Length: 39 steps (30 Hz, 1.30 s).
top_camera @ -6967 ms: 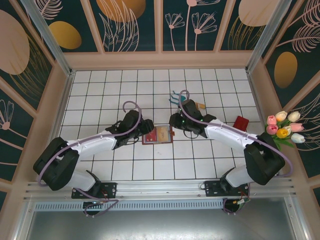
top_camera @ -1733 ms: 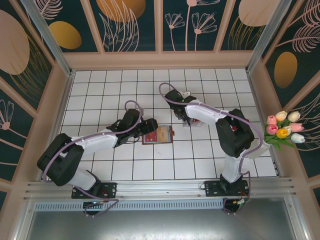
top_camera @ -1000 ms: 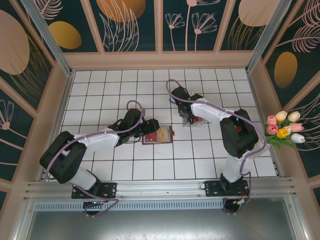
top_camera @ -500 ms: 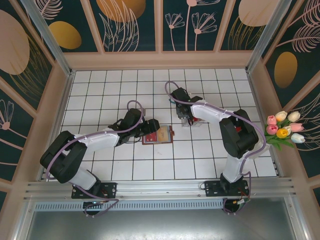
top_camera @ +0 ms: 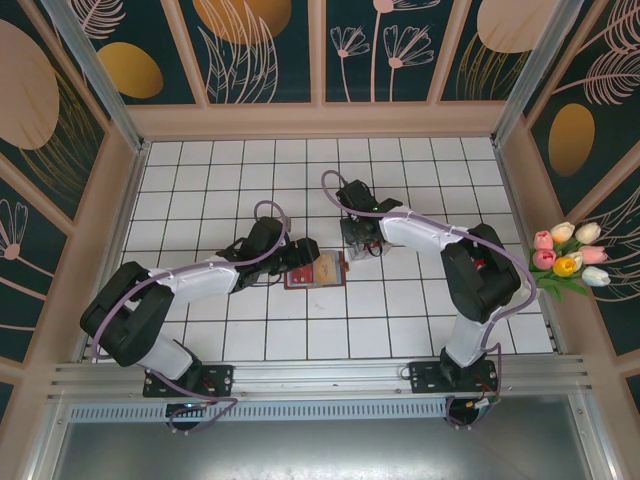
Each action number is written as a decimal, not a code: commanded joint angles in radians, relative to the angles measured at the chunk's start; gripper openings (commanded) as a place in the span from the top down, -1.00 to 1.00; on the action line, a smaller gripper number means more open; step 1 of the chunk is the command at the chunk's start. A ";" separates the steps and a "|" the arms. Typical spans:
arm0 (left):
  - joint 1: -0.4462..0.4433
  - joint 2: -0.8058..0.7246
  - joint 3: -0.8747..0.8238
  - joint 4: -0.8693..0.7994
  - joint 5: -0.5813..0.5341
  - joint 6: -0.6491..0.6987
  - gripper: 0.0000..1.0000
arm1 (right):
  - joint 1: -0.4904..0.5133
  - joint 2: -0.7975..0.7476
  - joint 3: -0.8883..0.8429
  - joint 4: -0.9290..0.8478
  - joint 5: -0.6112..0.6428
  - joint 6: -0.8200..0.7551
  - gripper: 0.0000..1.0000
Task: Put the credit cards into the card holder
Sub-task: Move the storage box to the center of the table, then pick up the credit card from the storage box.
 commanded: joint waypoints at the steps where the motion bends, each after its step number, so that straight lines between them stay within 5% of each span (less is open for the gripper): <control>1: 0.006 -0.008 0.019 0.011 -0.004 0.013 -0.43 | -0.002 0.012 0.021 -0.064 0.042 0.017 0.20; 8: 0.008 0.002 0.023 0.011 -0.001 0.015 -0.43 | 0.056 0.052 0.094 -0.145 0.294 0.014 0.16; 16: 0.007 -0.002 0.011 0.014 -0.005 0.016 -0.44 | 0.066 0.088 0.097 -0.128 0.261 -0.002 0.13; 27: 0.008 -0.003 0.011 0.009 -0.009 0.021 -0.44 | 0.089 0.138 0.132 -0.176 0.448 0.010 0.13; 39: 0.008 -0.006 0.008 0.011 -0.010 0.018 -0.44 | 0.095 0.095 0.134 -0.182 0.473 -0.003 0.29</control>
